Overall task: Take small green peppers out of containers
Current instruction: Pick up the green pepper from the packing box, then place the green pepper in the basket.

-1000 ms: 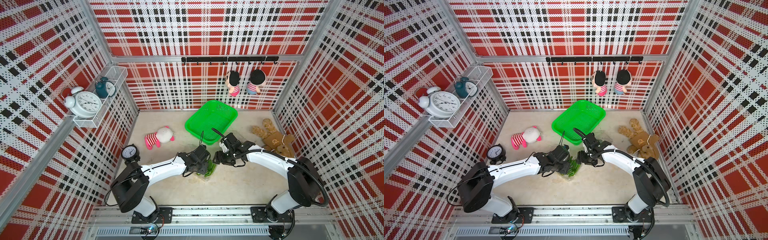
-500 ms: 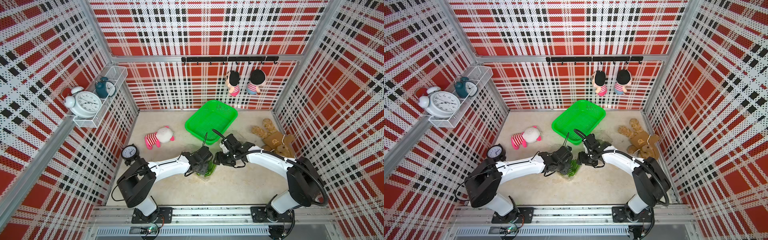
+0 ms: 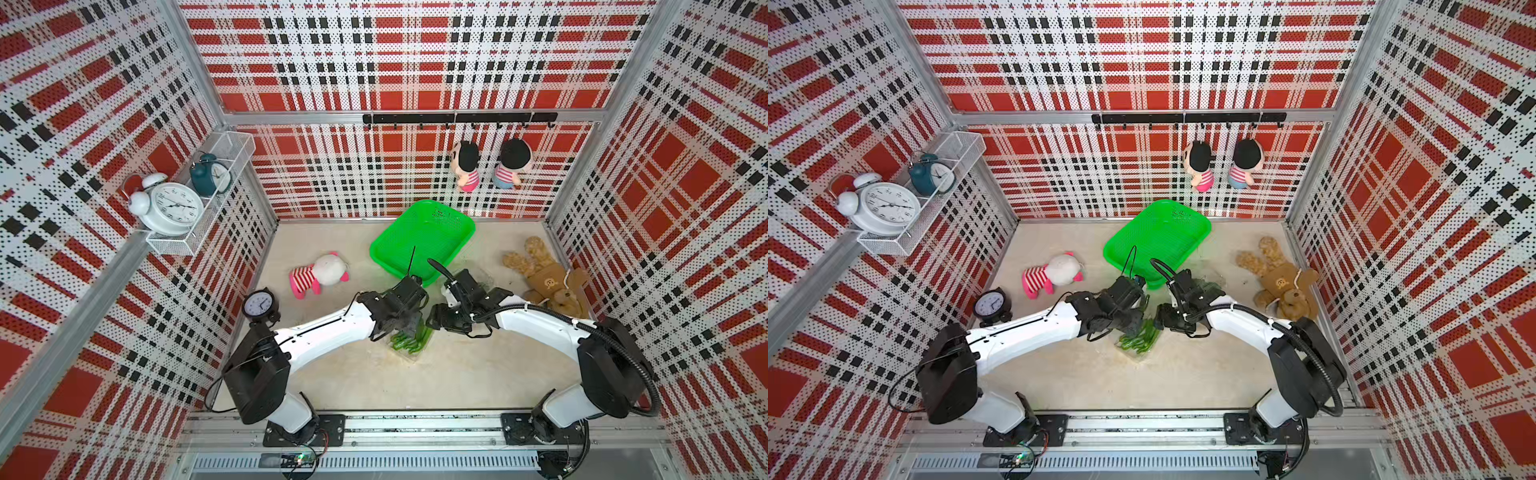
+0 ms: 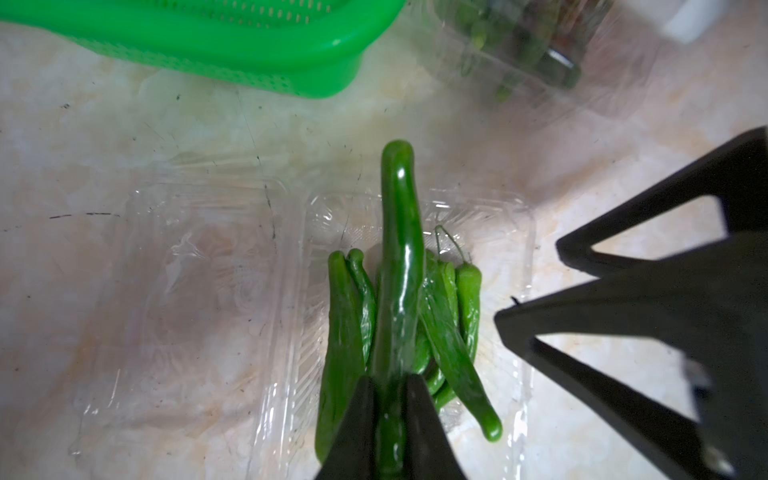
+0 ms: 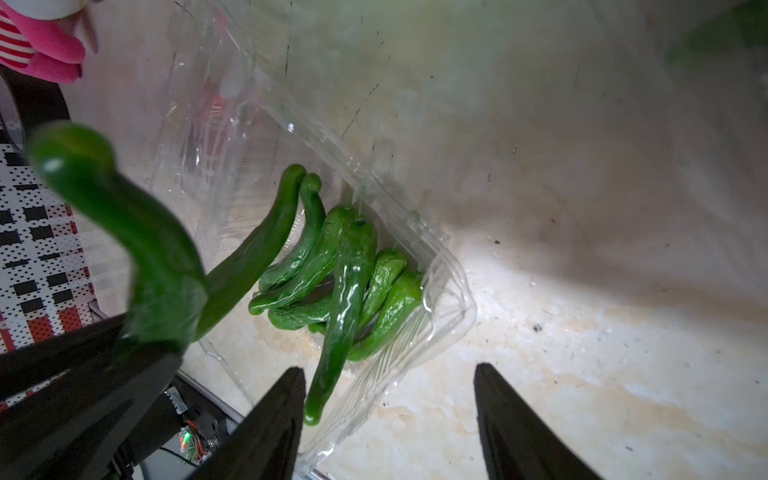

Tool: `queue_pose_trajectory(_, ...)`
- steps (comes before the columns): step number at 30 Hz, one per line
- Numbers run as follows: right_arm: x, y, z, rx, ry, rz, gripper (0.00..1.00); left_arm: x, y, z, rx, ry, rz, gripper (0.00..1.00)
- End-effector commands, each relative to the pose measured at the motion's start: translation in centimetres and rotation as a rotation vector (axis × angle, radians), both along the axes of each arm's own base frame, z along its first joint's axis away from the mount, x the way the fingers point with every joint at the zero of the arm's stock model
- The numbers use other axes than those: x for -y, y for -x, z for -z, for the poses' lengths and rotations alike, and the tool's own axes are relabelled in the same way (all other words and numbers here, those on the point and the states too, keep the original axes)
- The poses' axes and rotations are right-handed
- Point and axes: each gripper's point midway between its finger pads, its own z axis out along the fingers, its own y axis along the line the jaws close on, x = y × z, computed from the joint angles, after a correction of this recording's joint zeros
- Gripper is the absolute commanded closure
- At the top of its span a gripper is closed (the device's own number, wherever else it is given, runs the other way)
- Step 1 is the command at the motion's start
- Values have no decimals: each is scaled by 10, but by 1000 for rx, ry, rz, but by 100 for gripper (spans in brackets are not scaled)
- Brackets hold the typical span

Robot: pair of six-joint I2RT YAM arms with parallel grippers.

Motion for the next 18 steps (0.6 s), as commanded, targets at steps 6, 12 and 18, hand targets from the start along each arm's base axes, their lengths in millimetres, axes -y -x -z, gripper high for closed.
queue_pose_trajectory(6,-5,-5,-18,64,-50,3,31,-17,-31,-84,38,230,-59,98)
queue_pose_trajectory(12,-9,-7,-19,66,-62,-2,31,-16,-73,-131,93,371,-58,98)
queue_pose_trajectory(18,-11,-8,-20,67,-62,-13,31,7,-126,-151,160,478,-29,98)
